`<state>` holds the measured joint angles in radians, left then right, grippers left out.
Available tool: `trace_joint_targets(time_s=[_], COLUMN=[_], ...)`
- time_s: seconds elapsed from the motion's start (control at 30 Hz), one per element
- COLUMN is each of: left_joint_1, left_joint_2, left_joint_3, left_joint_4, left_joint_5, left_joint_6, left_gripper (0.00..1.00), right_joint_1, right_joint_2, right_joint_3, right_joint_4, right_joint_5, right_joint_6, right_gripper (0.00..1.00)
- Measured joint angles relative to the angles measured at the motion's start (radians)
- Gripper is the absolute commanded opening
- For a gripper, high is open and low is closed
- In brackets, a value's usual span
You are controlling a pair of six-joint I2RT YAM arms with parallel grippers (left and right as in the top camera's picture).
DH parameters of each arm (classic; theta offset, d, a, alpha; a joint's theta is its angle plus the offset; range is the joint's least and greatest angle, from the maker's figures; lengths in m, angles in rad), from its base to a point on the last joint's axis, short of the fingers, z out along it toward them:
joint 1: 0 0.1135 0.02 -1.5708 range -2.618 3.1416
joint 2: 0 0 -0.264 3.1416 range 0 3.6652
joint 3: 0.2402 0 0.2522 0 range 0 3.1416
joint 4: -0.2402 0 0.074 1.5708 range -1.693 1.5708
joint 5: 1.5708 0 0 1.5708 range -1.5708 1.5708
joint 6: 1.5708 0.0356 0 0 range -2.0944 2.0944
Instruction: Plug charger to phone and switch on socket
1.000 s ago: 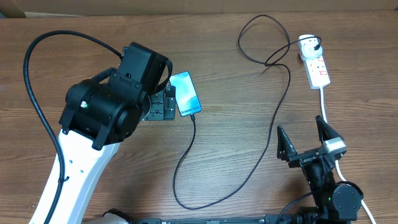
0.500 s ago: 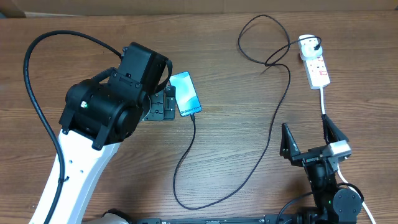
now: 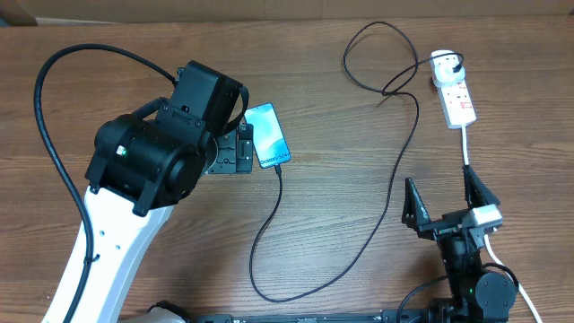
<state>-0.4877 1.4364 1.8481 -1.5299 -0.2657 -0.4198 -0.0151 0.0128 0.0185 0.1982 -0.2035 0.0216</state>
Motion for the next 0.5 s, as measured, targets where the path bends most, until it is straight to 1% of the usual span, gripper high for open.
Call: trace_joint_targets(time_s=[0.3, 0.5], left_joint_1=[0.0, 0.0], left_joint_2=[0.0, 0.0], left_joint_3=[0.0, 0.0], left_joint_4=[0.0, 0.0], left_joint_5=[0.0, 0.0], left_joint_6=[0.0, 0.0], left_gripper=[1.0, 1.0], right_joint_1=[0.004, 0.004], right_joint_2=[-0.002, -0.002], right_joint_3=[0.0, 0.0], right_joint_4=[-0.241, -0.268], right_joint_5=[-0.002, -0.002], right_joint_6=[-0.008, -0.046], right_gripper=[1.0, 1.0])
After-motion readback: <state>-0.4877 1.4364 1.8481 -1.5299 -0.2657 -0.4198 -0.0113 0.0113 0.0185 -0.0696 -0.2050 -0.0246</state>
